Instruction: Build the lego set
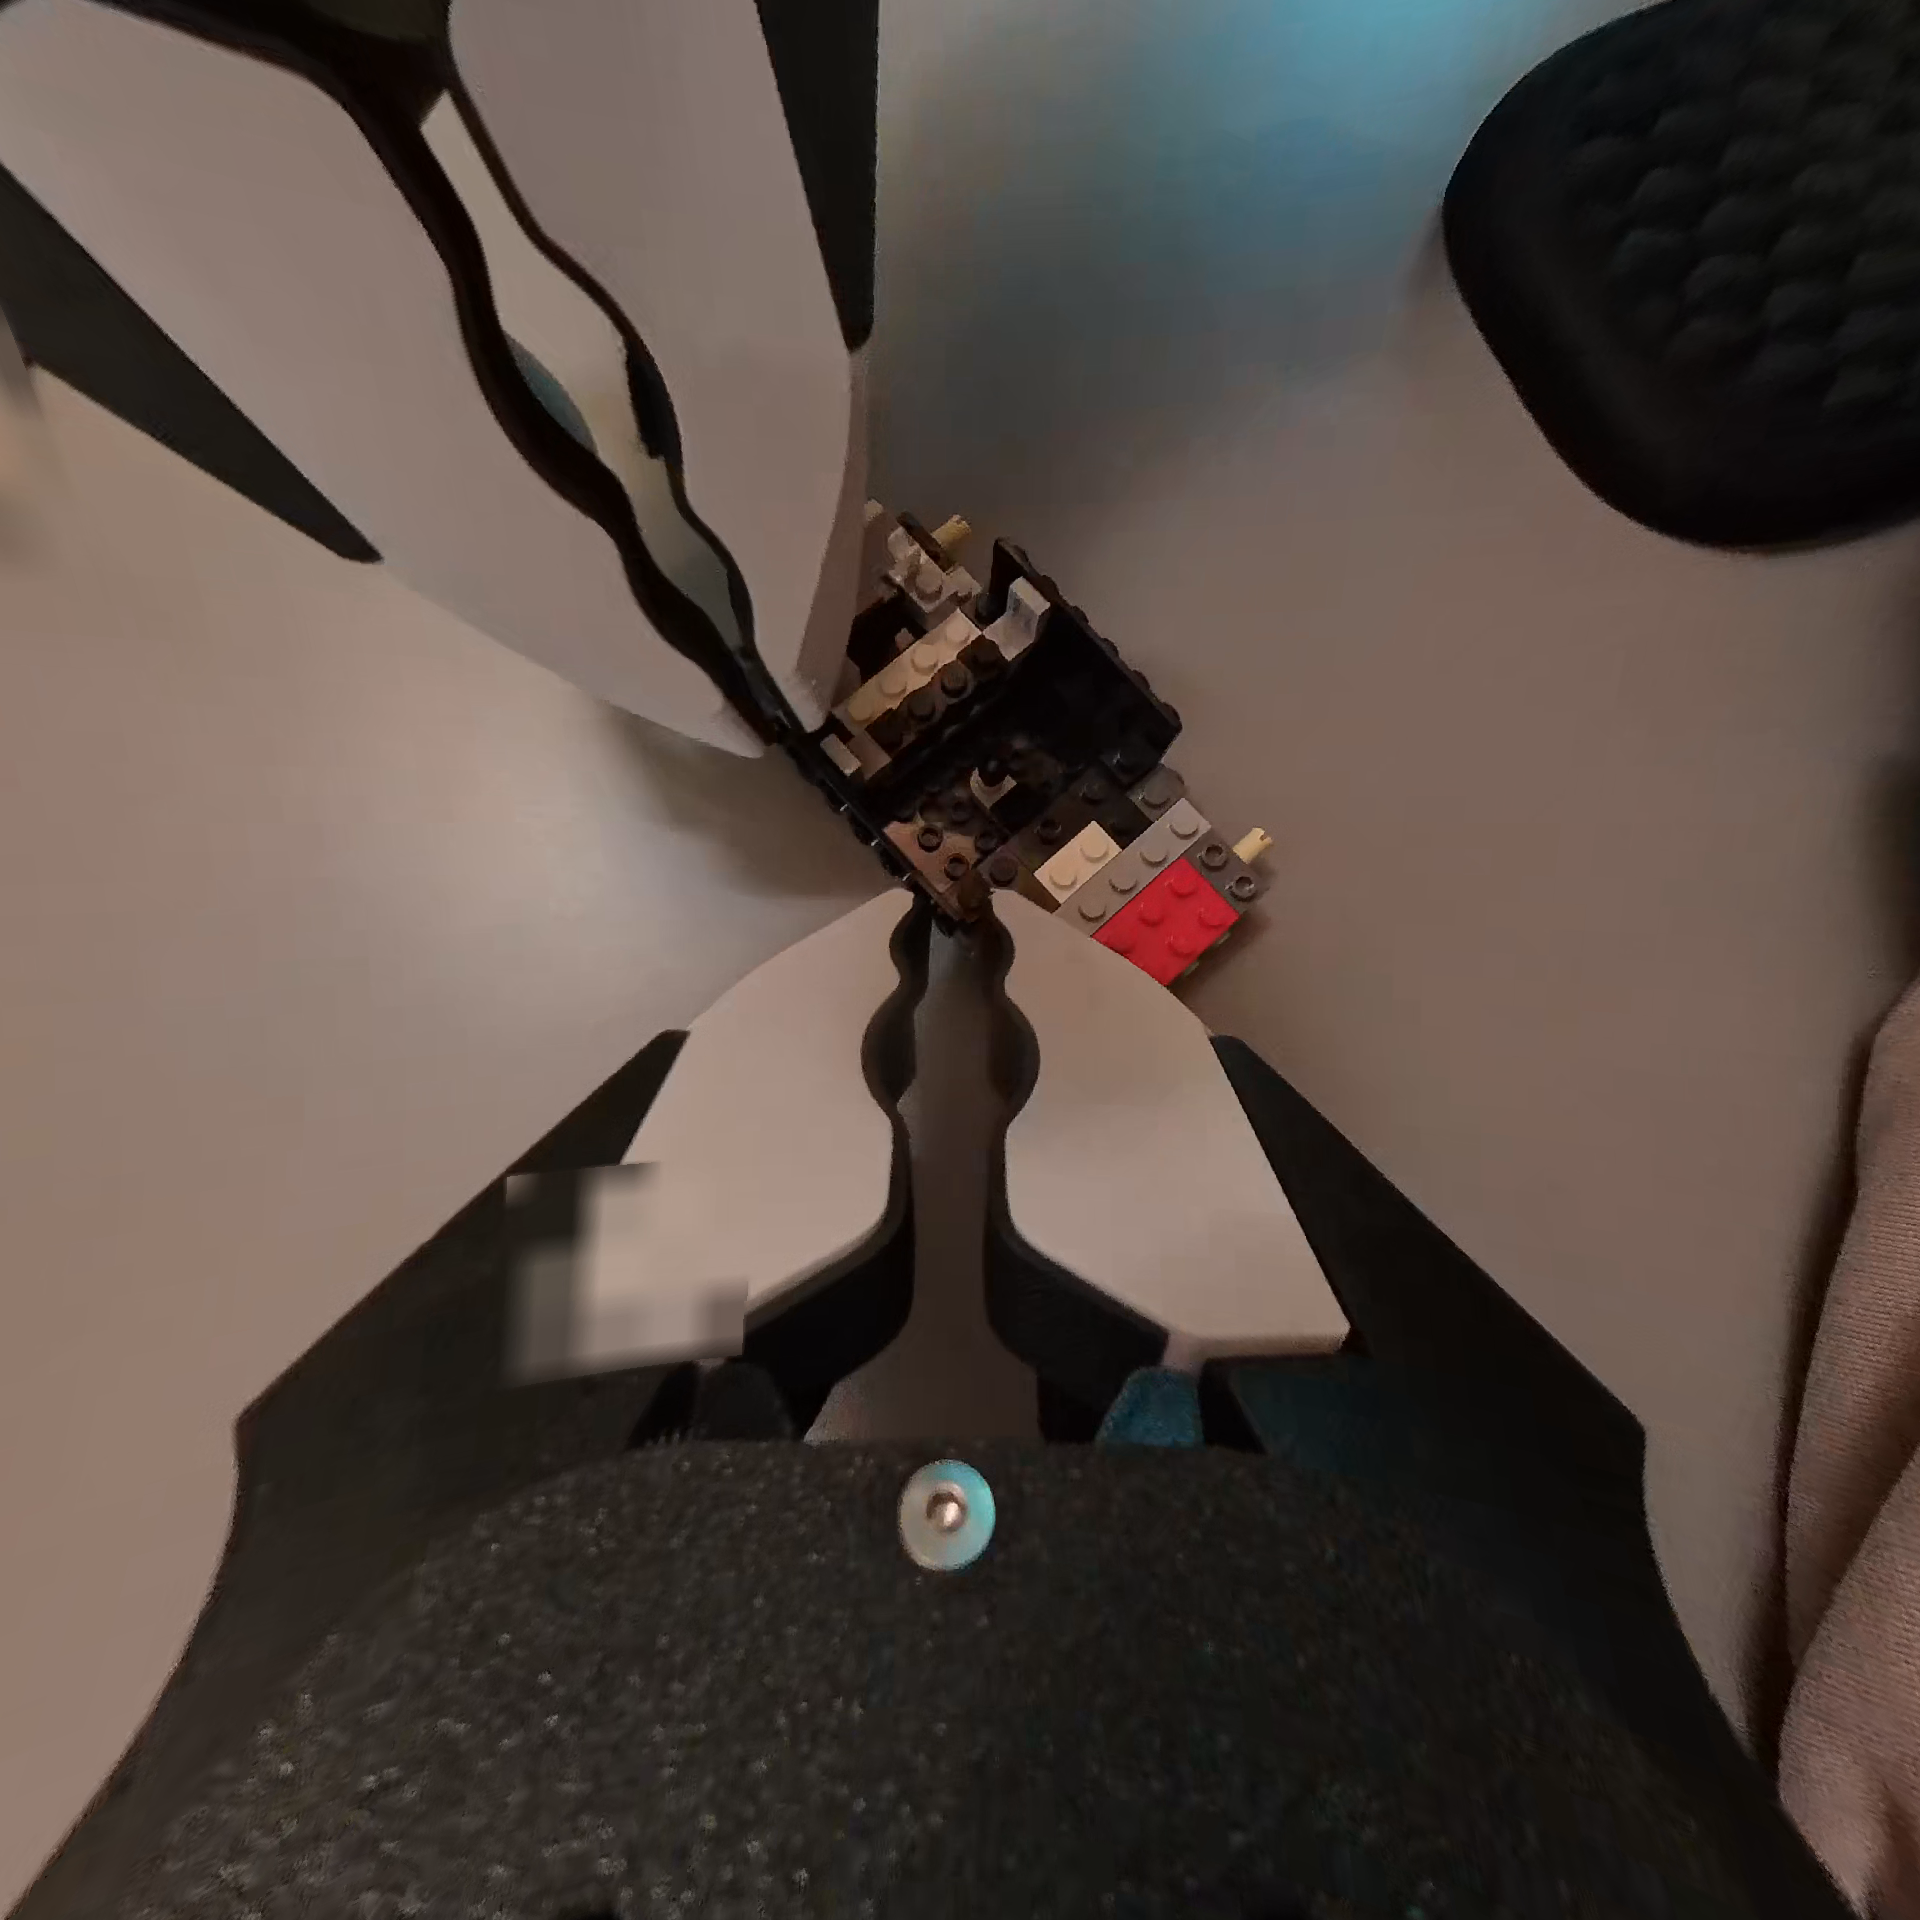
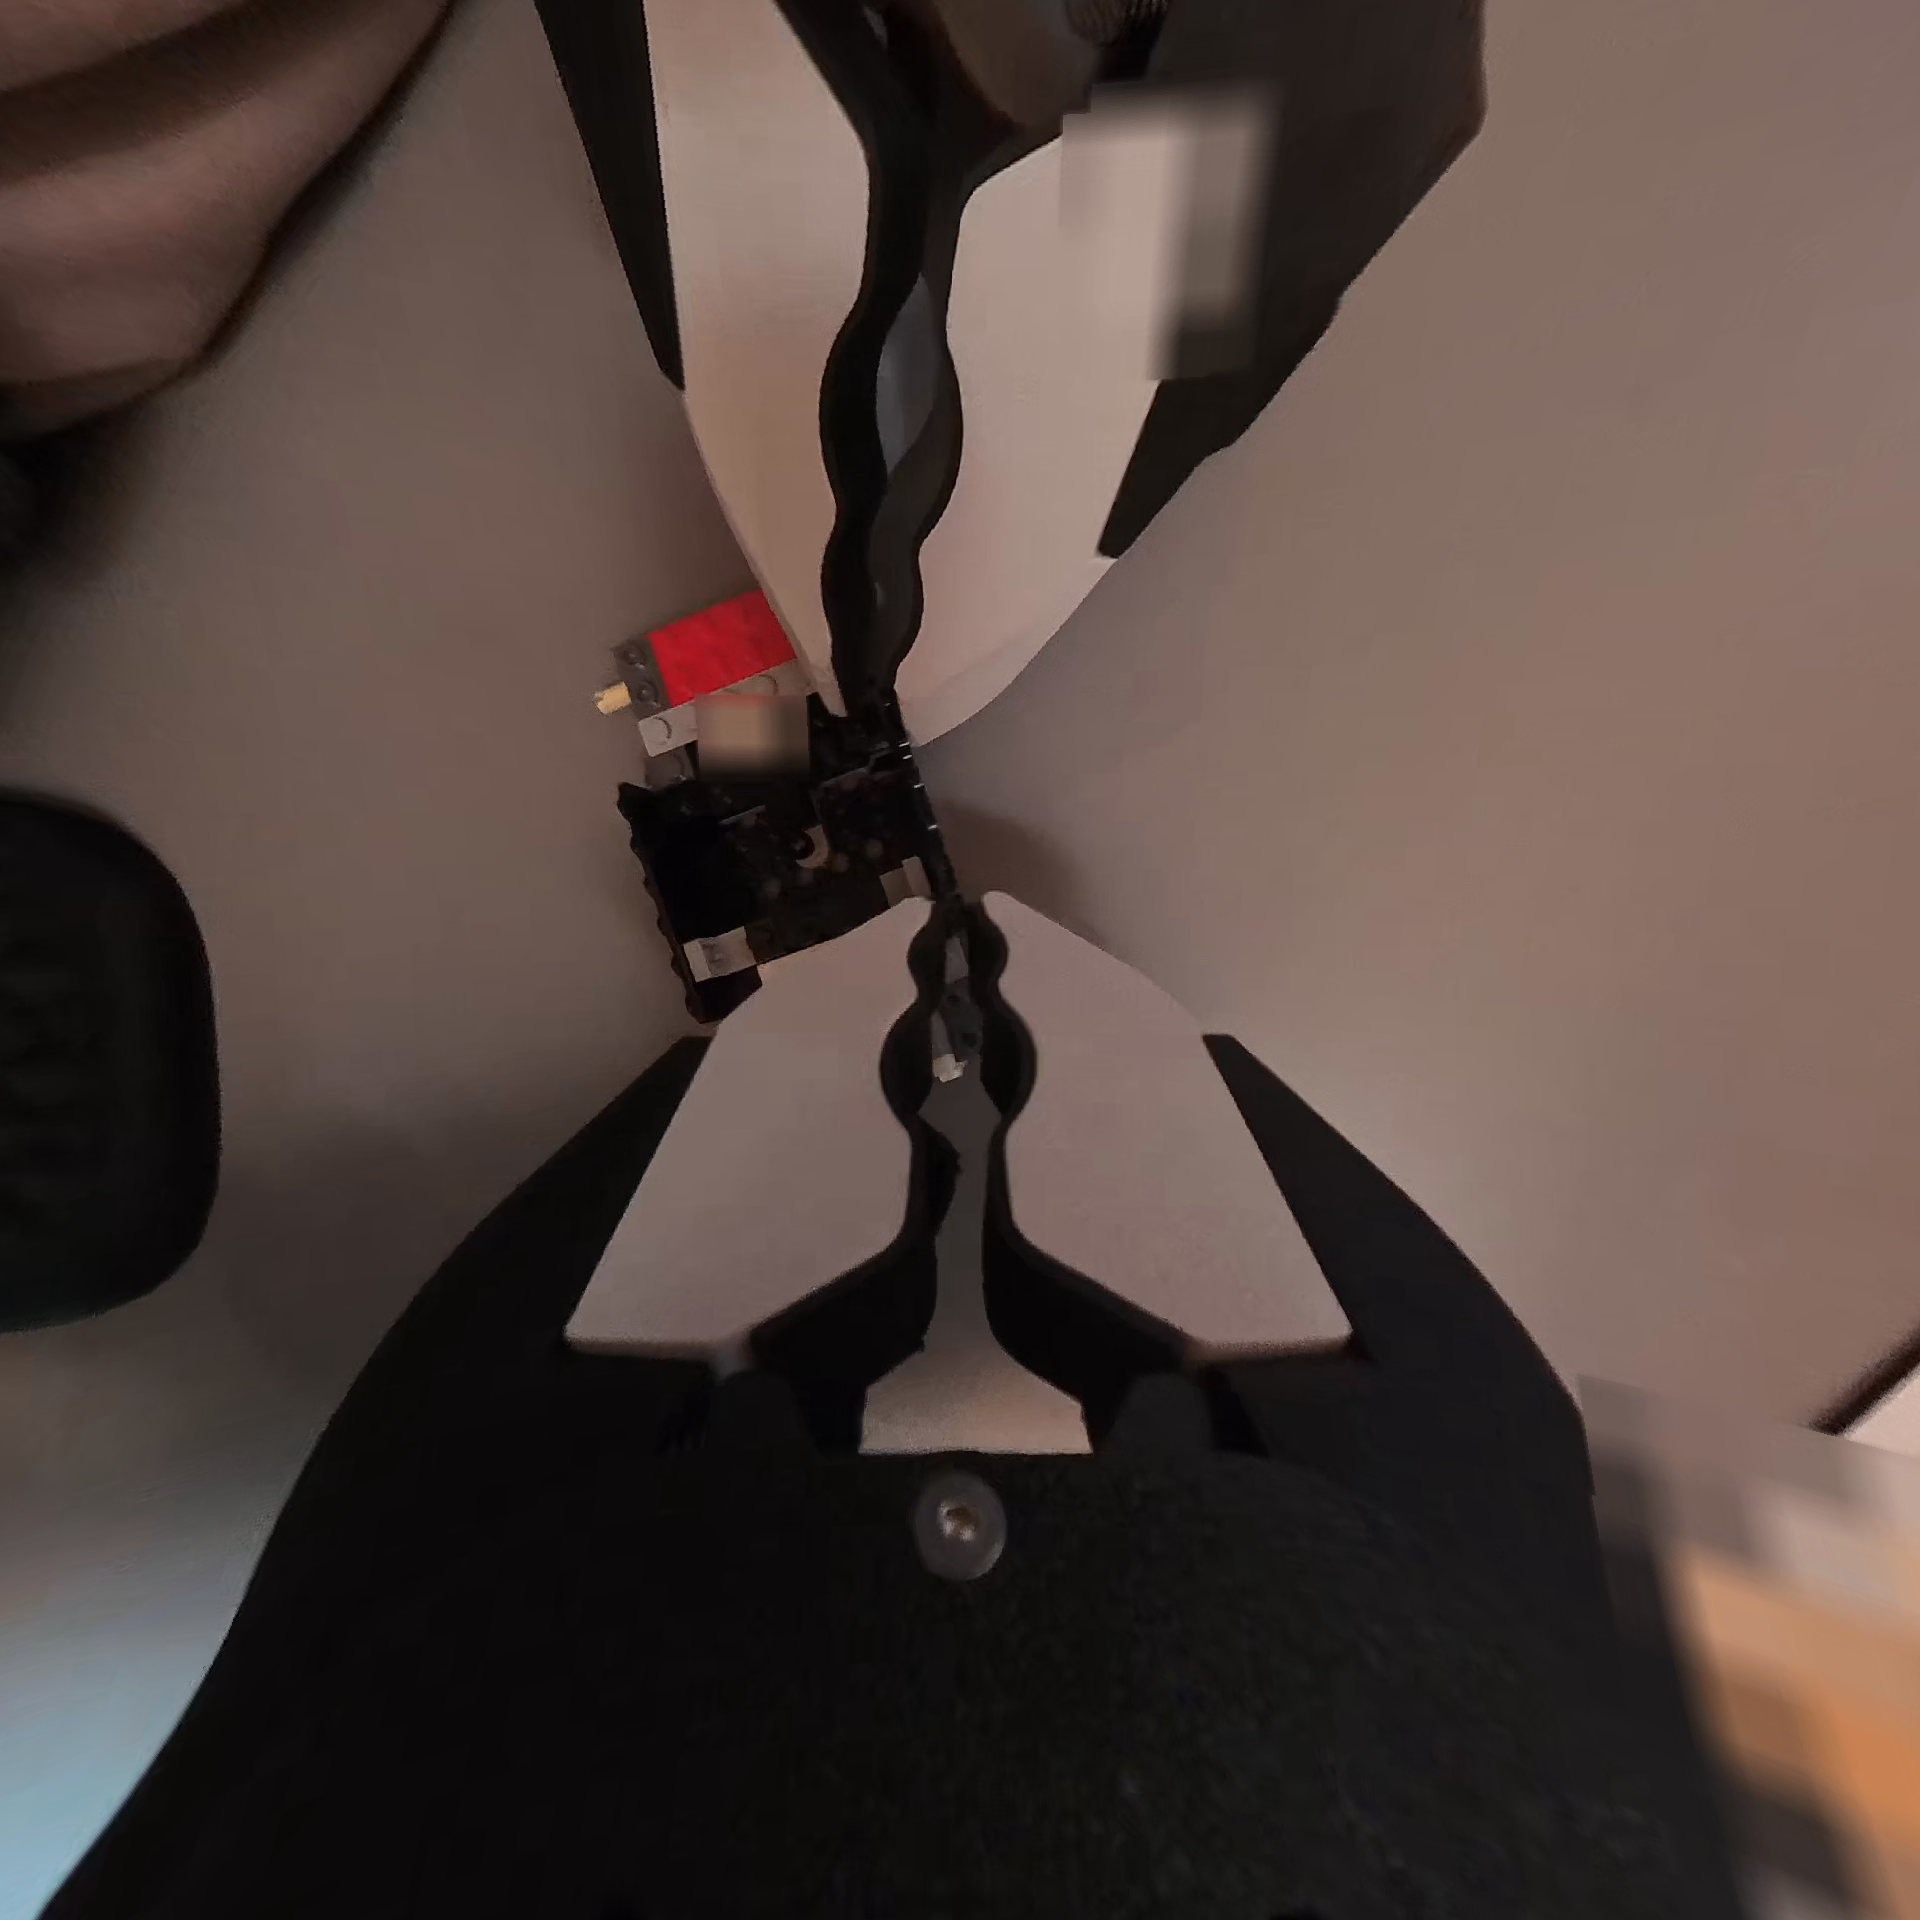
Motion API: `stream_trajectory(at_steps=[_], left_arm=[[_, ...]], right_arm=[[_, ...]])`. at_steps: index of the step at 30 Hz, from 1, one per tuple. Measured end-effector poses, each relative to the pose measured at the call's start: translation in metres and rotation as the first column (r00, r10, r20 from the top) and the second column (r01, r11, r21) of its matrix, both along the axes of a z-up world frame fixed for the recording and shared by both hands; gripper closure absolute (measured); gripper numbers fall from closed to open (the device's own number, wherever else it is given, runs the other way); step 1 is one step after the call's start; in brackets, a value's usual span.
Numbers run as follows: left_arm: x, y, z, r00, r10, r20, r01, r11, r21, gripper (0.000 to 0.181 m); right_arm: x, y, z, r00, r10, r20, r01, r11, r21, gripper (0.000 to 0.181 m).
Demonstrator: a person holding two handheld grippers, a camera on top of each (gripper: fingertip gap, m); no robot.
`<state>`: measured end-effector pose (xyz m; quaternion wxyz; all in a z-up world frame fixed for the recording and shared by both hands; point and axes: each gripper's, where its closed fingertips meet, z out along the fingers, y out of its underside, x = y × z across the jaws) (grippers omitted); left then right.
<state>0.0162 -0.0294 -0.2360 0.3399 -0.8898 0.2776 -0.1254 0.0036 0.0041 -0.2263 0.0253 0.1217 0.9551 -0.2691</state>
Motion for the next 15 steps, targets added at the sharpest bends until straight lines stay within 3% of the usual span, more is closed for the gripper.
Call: stream_trajectory(at_steps=[1,15], left_arm=[[0.0001,0.0000,0.0001,1.000,0.001,-0.017,-0.001,1.000,0.001,0.173],[0.0052,-0.0017,-0.0016,0.994,0.001,-0.110,-0.004,1.000,-0.024,0.173]], right_arm=[[0.0007,-0.0001,-0.0009,1.000,0.008,-0.003,-0.008,1.000,0.014,0.179],[0.0047,-0.0006,-0.0047,0.987,0.074,-0.144,-0.053,0.988,0.145,0.179]])
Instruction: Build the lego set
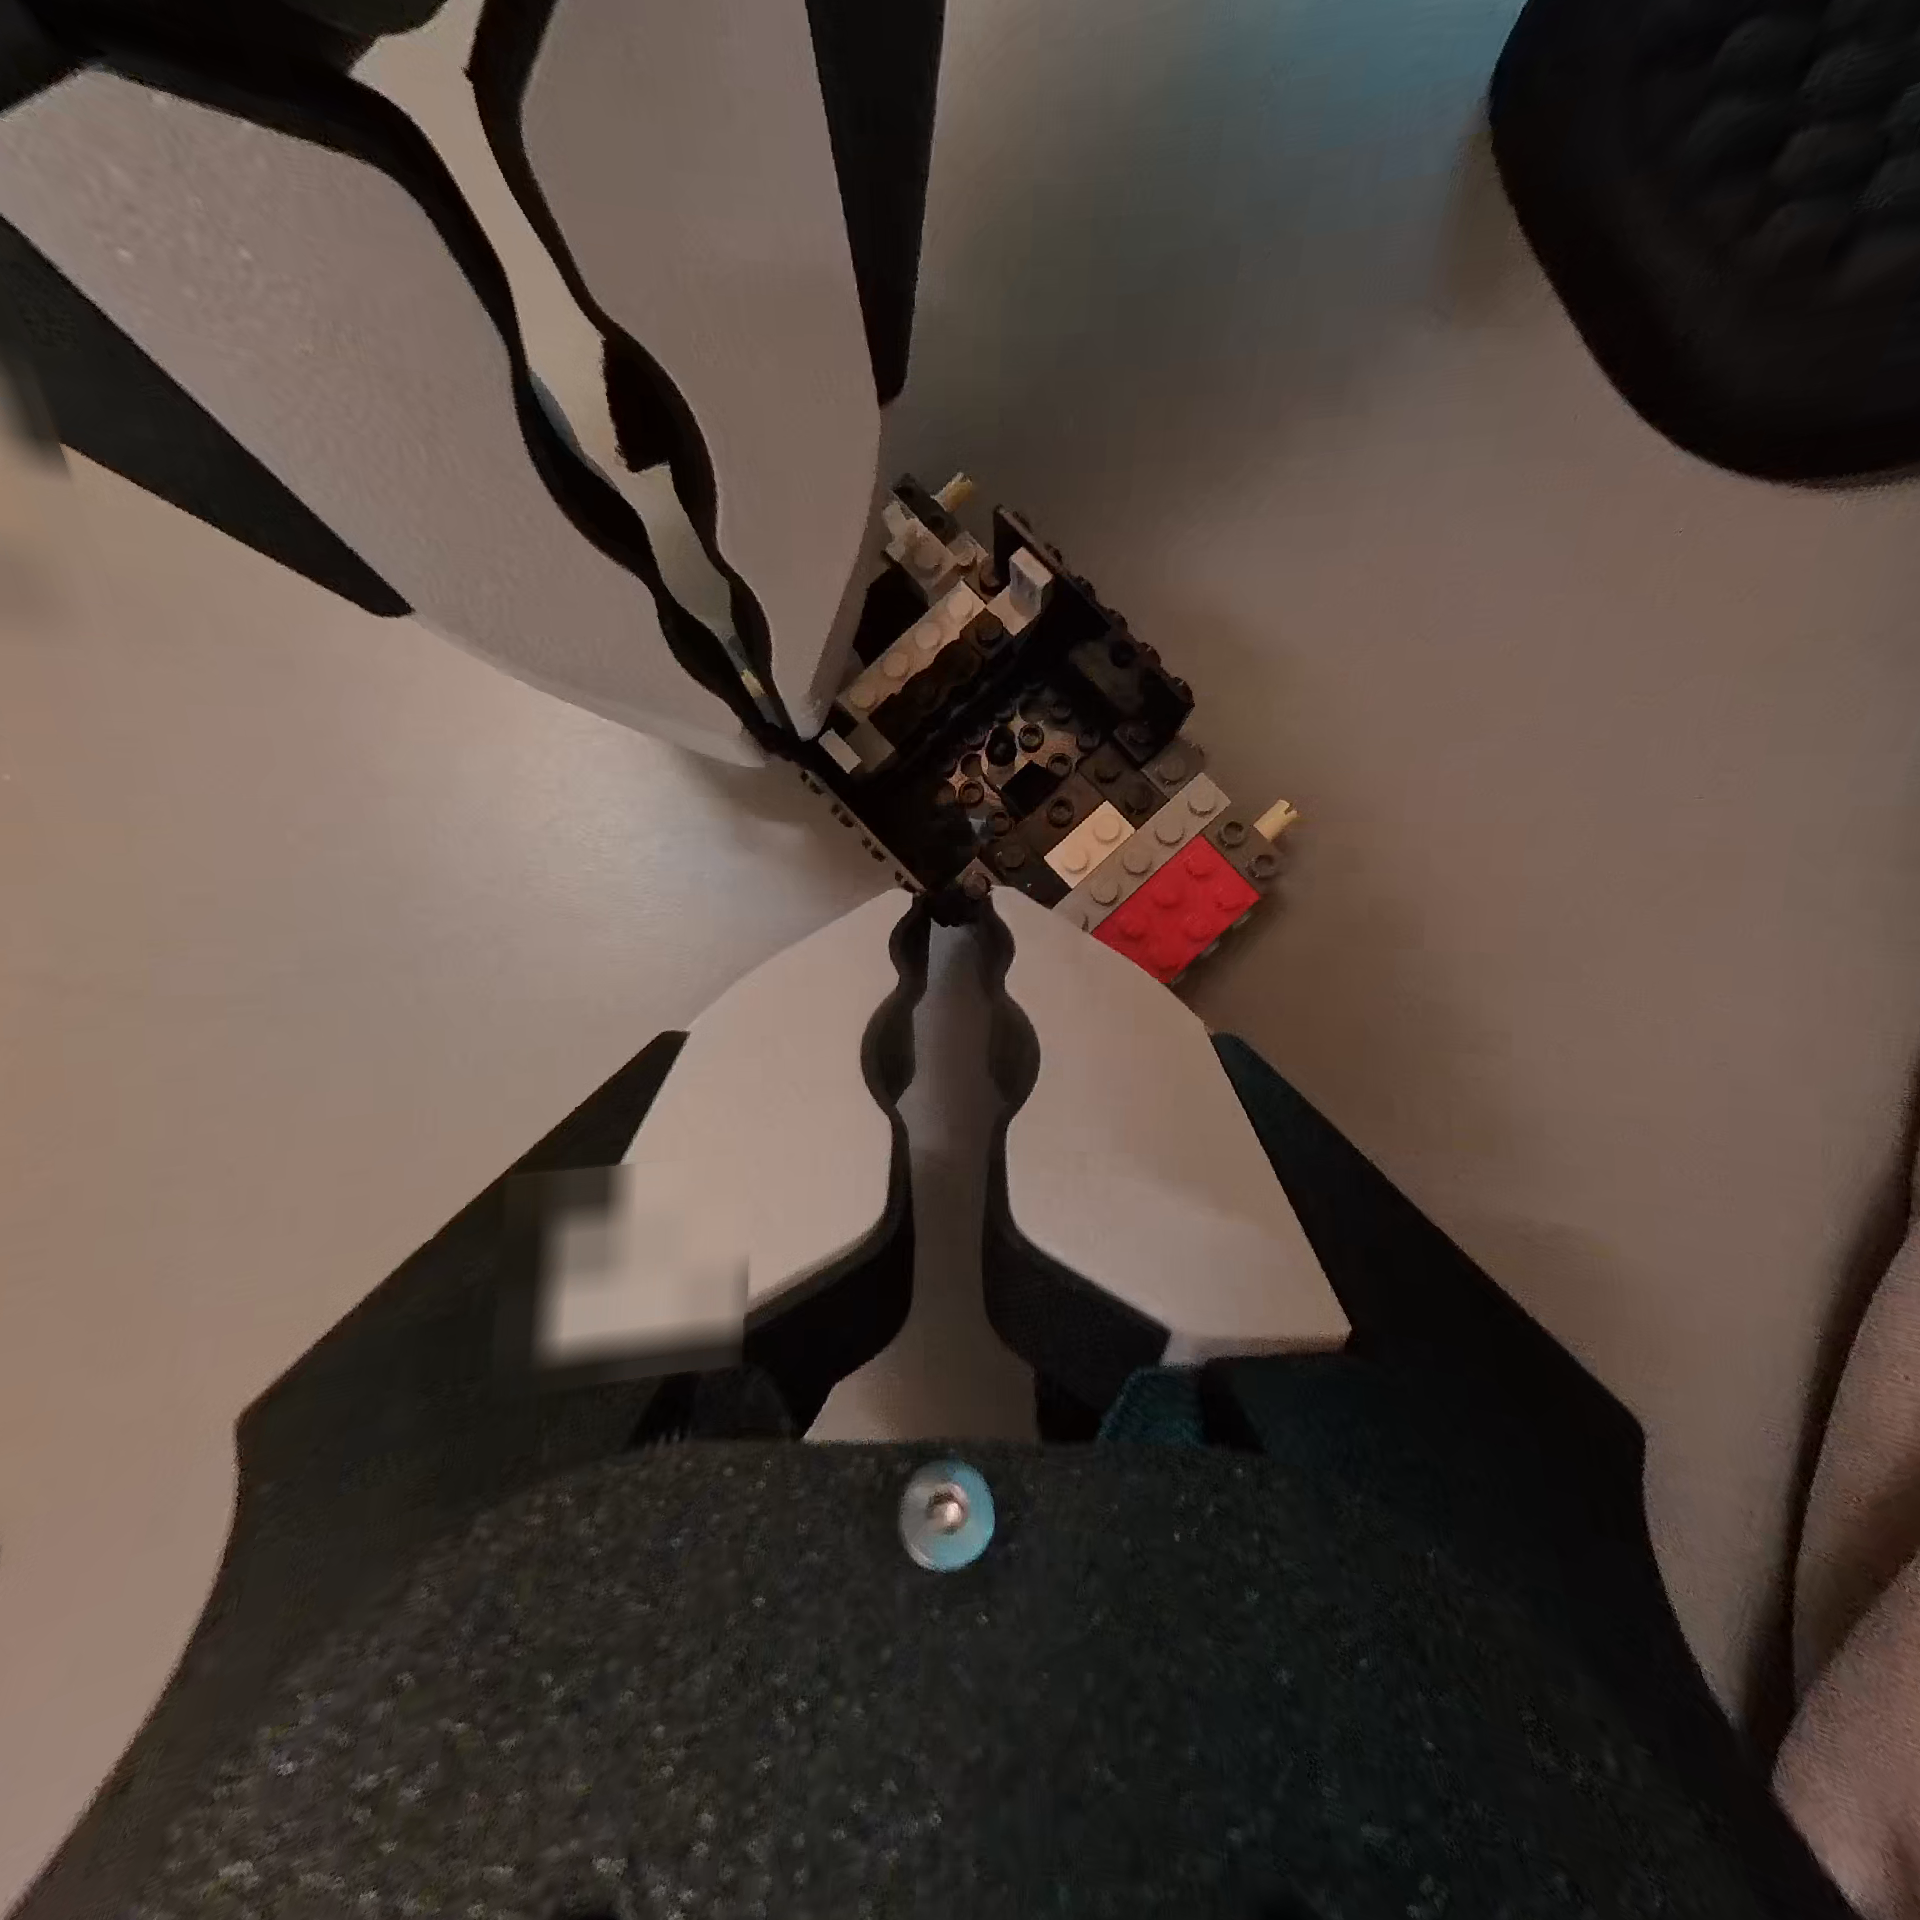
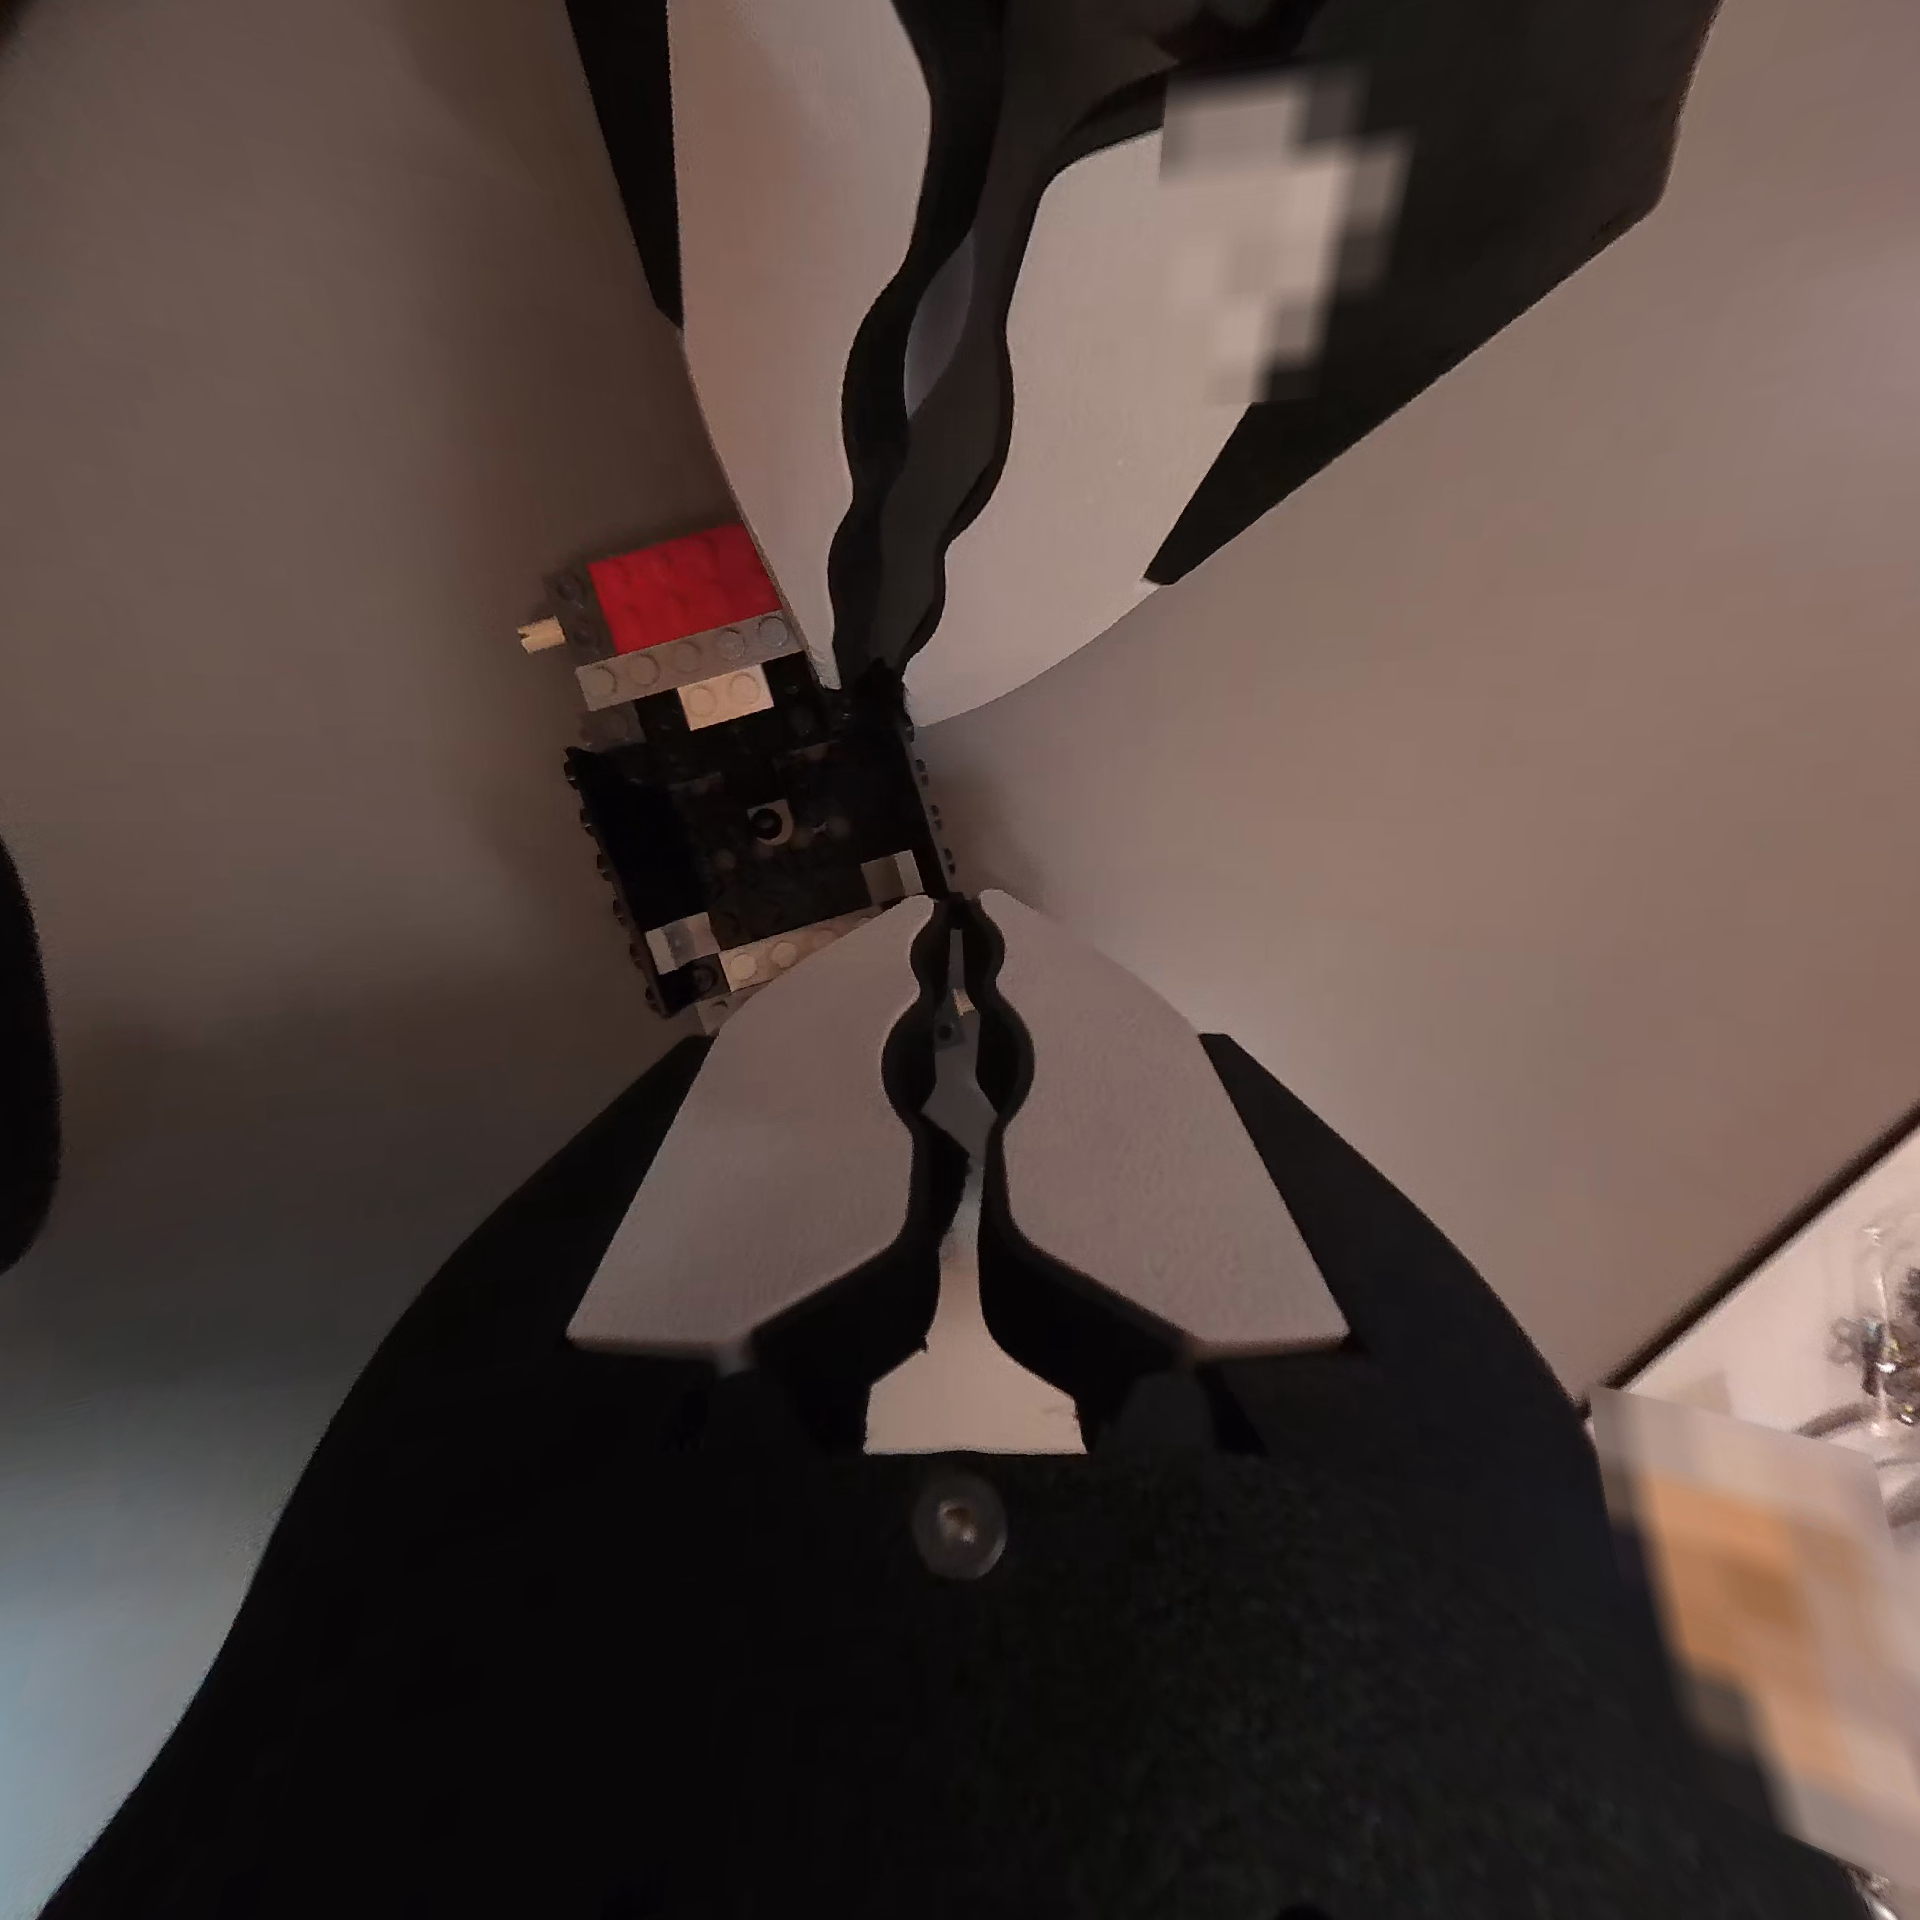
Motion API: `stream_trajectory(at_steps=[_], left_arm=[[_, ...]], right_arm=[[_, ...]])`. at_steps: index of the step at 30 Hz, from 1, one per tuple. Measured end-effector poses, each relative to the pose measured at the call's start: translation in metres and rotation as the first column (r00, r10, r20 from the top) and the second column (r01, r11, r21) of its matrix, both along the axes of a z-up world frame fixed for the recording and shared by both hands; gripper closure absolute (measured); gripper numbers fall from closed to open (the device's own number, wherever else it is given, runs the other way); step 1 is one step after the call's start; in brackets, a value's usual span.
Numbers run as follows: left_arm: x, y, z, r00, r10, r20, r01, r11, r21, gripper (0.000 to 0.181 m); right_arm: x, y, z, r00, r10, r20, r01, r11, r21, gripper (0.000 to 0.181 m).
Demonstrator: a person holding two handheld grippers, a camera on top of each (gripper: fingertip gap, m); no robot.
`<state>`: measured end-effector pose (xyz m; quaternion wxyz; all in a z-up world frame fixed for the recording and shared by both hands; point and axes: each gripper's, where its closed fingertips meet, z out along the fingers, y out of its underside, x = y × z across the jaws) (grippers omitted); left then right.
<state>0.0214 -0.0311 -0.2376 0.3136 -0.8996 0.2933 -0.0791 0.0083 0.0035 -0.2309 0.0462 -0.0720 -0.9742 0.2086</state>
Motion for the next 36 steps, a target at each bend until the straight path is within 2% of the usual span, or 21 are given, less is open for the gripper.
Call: stream_trajectory(at_steps=[11,14,16,19,24,30,36], left_arm=[[0.006,-0.002,0.000,0.997,-0.036,-0.064,0.035,0.999,-0.011,0.173],[0.007,-0.002,0.001,0.996,-0.045,-0.073,0.044,0.999,-0.008,0.174],[0.008,-0.003,0.001,0.995,-0.054,-0.080,0.054,0.999,-0.010,0.174],[0.009,-0.004,0.001,0.994,-0.069,-0.084,0.067,0.998,-0.021,0.175],[0.012,-0.005,0.001,0.985,-0.135,-0.112,0.129,0.990,-0.055,0.175],[0.013,-0.008,0.000,0.965,-0.217,-0.148,0.203,0.974,-0.099,0.174],[0.015,-0.010,0.000,0.945,-0.279,-0.169,0.264,0.959,-0.106,0.174]], right_arm=[[0.005,-0.003,0.000,0.992,-0.053,-0.117,0.048,0.998,-0.044,0.179],[0.007,-0.002,0.004,0.987,-0.112,-0.118,0.103,0.991,-0.083,0.177],[0.008,0.003,0.010,0.979,-0.171,-0.114,0.156,0.980,-0.125,0.168],[0.012,0.011,0.019,0.968,-0.214,-0.134,0.192,0.968,-0.161,0.167],[0.014,0.005,0.015,0.980,-0.155,-0.127,0.141,0.983,-0.115,0.166],[0.022,-0.004,-0.001,0.998,-0.059,-0.001,0.059,0.996,-0.066,0.172],[0.030,-0.008,-0.003,0.998,-0.057,0.015,0.058,0.996,-0.069,0.178]])
